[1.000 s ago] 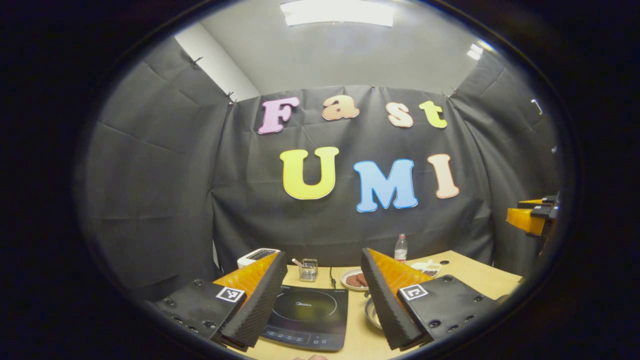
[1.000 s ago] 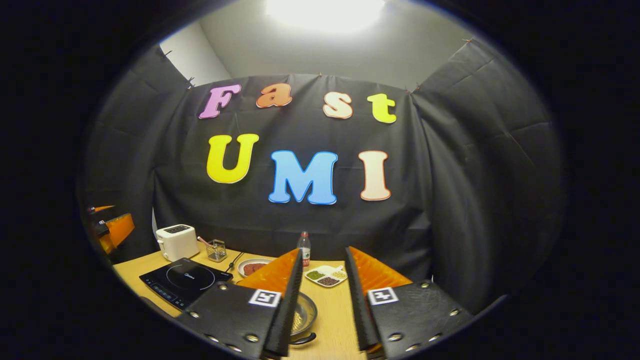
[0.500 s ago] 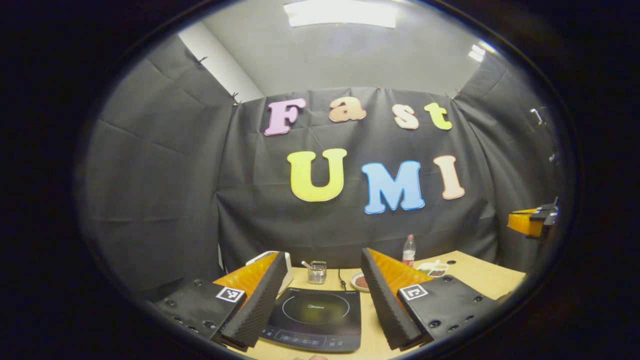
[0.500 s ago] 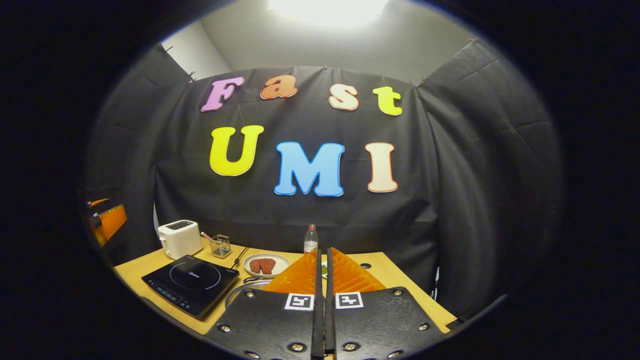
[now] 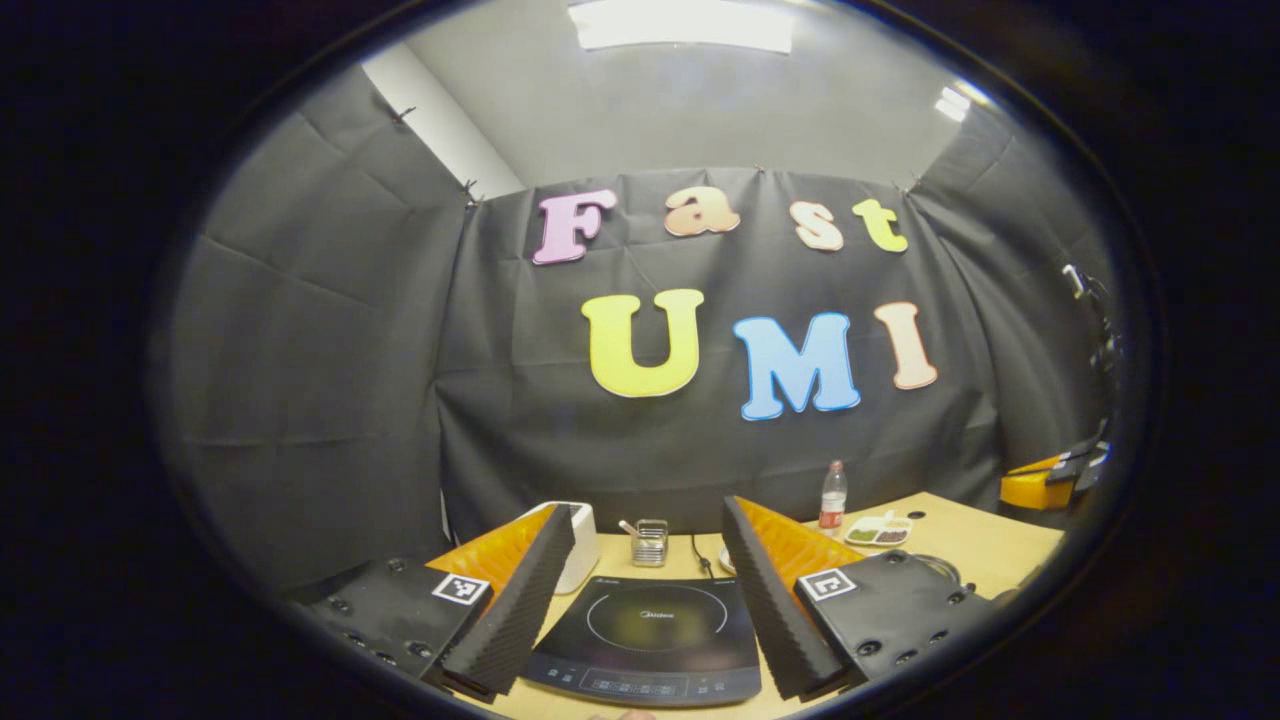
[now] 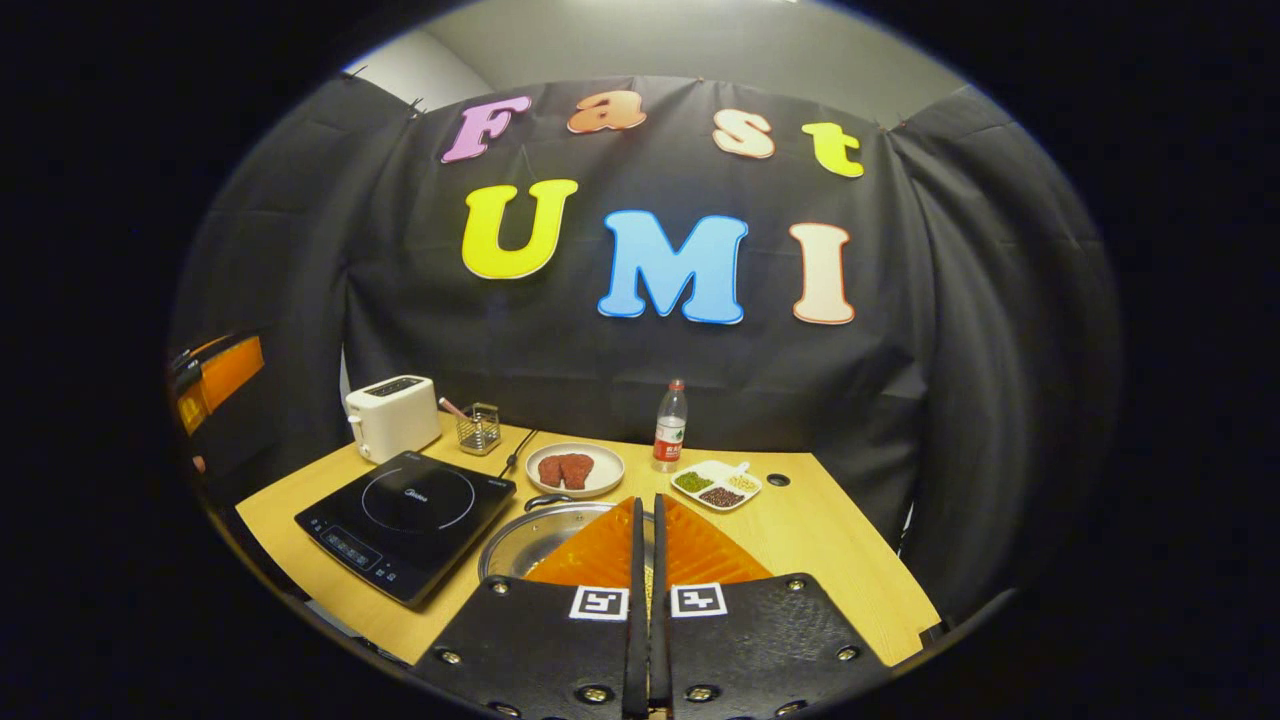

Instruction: First push the handle of the pot to place it horizontally, then grasp the pot with both hands and set it on the induction cooktop.

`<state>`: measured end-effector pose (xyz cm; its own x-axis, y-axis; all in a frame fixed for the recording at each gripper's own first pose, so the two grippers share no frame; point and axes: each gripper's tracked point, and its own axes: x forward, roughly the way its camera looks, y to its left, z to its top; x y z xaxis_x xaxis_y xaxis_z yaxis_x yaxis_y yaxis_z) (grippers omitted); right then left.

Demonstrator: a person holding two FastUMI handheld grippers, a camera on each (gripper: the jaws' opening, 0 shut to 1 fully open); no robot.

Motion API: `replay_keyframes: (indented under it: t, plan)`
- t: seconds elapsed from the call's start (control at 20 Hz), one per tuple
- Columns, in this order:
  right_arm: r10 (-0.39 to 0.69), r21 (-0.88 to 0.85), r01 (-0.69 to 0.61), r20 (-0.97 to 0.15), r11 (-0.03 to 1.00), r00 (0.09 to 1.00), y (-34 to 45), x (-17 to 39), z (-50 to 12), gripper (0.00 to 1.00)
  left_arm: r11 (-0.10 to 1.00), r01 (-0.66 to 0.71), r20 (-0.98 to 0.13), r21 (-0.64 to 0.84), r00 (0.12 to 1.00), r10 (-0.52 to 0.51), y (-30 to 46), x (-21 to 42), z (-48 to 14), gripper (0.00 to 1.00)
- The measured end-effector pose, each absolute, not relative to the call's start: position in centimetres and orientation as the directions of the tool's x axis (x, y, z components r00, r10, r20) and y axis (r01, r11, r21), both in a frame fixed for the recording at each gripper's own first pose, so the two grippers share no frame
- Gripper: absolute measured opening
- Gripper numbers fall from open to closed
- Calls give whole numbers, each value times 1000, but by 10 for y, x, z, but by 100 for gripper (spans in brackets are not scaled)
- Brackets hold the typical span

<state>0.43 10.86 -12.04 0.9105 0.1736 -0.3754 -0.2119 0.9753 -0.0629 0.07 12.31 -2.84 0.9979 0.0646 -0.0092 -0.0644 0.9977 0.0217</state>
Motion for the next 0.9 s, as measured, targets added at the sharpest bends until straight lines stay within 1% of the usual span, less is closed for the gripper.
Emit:
replay_keyframes:
  t: [0.2, 0.45, 0.9]
  plan:
    - [250, -37, -301, -465, 953, 849, 116, 1, -157, 1, 996, -91, -31, 25, 995, 92, 118, 9, -38, 99]
    - [306, -30, -391, -568, 920, 764, 110, -6, -200, 1, 994, -110, -44, 25, 993, 111, 94, 24, -41, 99]
    - [430, 67, -556, -712, 829, 555, 123, -32, -259, 1, 987, -156, -70, 49, 985, 159, 72, 37, -46, 99]
